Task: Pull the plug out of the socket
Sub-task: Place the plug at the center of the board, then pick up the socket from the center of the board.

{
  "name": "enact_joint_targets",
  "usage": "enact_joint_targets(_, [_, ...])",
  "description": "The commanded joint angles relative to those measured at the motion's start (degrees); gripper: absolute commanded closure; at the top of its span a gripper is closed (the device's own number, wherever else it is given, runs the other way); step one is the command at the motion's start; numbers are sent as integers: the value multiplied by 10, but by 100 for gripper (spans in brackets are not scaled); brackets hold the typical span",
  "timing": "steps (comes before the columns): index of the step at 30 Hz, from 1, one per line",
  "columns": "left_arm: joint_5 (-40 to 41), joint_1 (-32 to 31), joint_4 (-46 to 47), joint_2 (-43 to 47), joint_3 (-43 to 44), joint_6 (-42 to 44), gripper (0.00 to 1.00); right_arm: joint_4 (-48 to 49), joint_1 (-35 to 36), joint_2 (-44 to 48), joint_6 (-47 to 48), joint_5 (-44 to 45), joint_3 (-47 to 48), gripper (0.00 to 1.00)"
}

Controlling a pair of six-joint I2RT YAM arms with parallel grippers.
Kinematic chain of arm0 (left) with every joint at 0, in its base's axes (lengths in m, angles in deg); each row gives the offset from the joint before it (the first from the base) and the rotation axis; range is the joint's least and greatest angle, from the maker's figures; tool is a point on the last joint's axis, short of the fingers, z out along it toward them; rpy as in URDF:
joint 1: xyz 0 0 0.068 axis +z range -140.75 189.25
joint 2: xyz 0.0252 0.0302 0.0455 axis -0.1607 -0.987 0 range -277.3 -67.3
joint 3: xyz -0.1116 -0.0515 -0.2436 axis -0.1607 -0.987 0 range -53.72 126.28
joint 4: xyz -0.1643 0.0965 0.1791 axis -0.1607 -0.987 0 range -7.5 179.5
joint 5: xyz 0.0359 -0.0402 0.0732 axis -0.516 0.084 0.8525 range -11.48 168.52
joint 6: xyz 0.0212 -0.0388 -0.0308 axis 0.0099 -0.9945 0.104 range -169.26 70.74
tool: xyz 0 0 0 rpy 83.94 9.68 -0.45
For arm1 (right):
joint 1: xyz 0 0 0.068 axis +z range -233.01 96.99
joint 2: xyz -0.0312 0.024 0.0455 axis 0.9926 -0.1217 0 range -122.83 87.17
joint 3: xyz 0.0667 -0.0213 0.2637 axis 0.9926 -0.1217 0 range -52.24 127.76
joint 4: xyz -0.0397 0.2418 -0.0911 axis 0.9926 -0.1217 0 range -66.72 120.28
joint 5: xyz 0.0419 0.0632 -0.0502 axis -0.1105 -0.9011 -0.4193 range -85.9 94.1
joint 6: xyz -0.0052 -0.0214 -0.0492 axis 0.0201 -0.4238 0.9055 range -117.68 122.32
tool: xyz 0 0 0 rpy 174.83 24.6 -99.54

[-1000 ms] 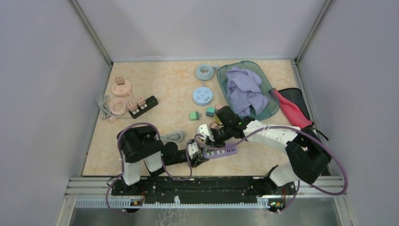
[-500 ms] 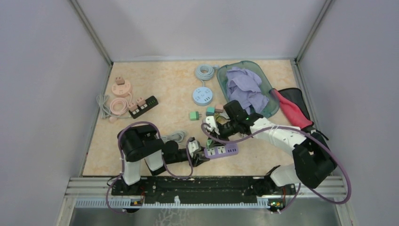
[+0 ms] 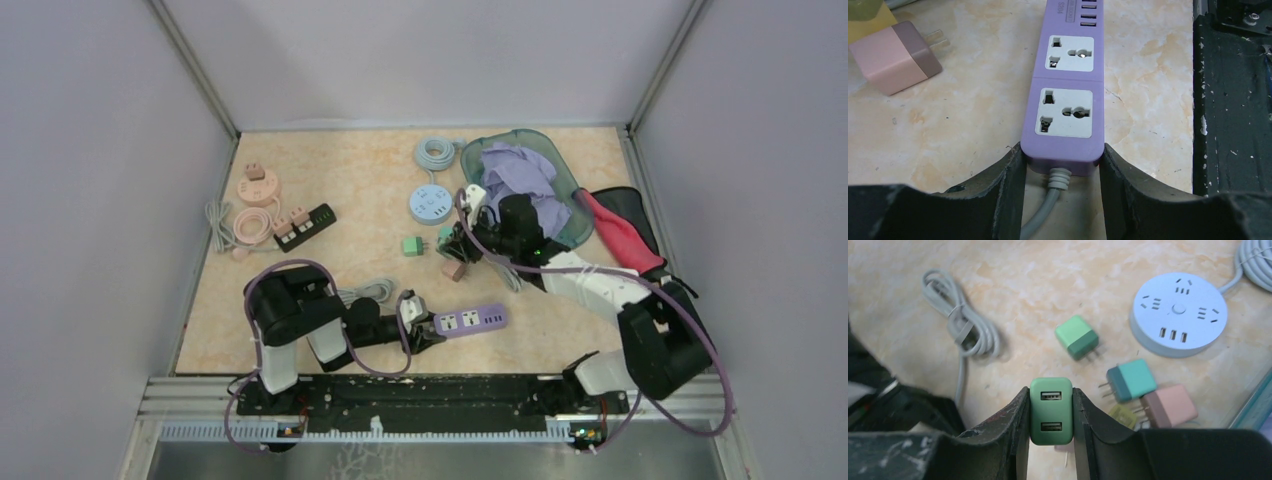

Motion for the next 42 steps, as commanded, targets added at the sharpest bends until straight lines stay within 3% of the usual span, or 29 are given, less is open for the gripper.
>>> enact_joint_targets(1, [-23, 0, -35, 19, 3, -19, 100, 70, 23, -82, -83, 87, 100, 100])
enact_joint_targets(7, [-33, 0, -72, 42, 10, -29, 100, -13, 73, -183, -28, 234, 177, 96])
enact_joint_targets(16, [-54, 9, -85, 56, 17, -53, 100, -5, 73, -182, -10, 265, 161, 50])
enact_joint_targets(20, [-57, 13, -97, 66, 16, -59, 100, 4, 72, -147, 0, 253, 143, 36])
enact_joint_targets(28, [-53, 18, -112, 86, 17, -62, 100, -80, 53, -82, 43, 129, 160, 36])
enact_joint_targets(32, [-50, 19, -118, 97, 17, -60, 100, -176, -5, -60, 110, -60, 187, 36])
enact_joint_targets(35, [-47, 20, -122, 106, 19, -59, 100, -220, -43, -36, 149, -153, 188, 36])
enact_joint_targets(42, [-37, 22, -152, 146, 25, -58, 100, -186, -102, 59, 157, -198, 129, 36])
